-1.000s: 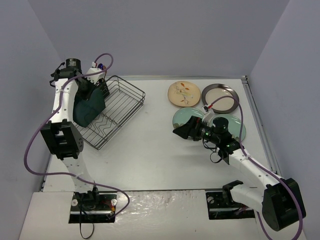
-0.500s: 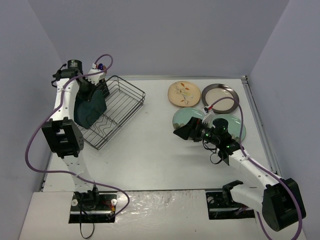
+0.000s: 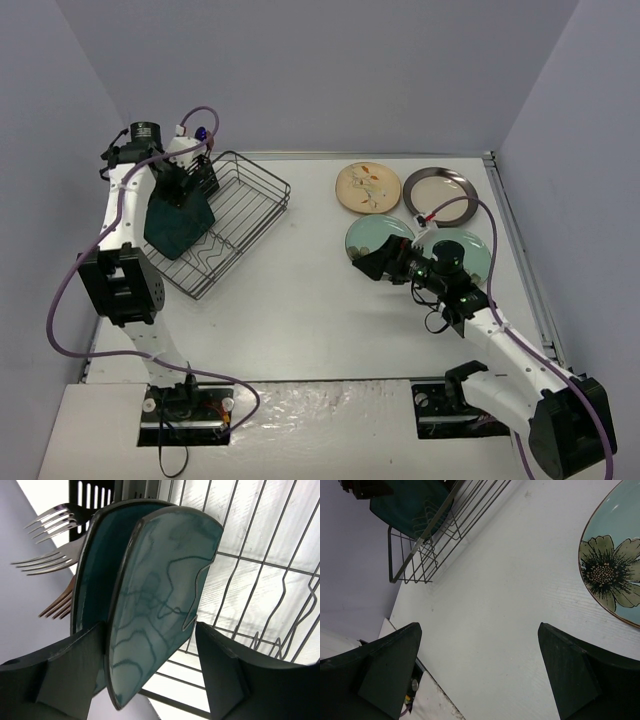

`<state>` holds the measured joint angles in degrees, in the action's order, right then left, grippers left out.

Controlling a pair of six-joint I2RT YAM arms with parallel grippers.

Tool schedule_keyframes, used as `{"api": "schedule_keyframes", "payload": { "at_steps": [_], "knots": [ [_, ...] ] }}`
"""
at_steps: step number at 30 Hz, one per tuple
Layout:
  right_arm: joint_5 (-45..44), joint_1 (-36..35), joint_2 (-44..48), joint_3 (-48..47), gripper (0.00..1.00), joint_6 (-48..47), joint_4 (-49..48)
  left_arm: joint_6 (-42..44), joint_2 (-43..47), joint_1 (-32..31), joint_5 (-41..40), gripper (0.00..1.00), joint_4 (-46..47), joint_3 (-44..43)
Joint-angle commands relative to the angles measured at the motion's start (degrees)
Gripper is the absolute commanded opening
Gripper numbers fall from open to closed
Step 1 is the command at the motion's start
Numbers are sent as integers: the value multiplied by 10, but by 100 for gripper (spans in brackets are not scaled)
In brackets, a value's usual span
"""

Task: Load the plates into the dish rack

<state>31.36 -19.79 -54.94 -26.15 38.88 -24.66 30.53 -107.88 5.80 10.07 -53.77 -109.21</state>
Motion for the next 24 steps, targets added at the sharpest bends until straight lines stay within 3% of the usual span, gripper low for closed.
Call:
{"api": "schedule_keyframes", "payload": {
  "at_steps": [1, 6, 12, 18, 24],
  "knots": [
    [-49, 7, 36, 0, 99, -12, 9, -48, 80, 2, -4, 79, 56, -8],
    [-115, 15, 66, 9, 100, -6, 66, -114, 128, -7, -30, 91, 82, 1],
    [-186, 27, 83, 27, 100, 21, 114, -237, 257, -8, -46, 97, 156, 96],
    [-267, 34, 79, 53, 100, 64, 134, -363, 426, -10, 8, 97, 236, 276],
    [-319, 41, 39, 77, 99, 109, 100, -459, 563, -19, 129, 97, 308, 470]
  ]
}}
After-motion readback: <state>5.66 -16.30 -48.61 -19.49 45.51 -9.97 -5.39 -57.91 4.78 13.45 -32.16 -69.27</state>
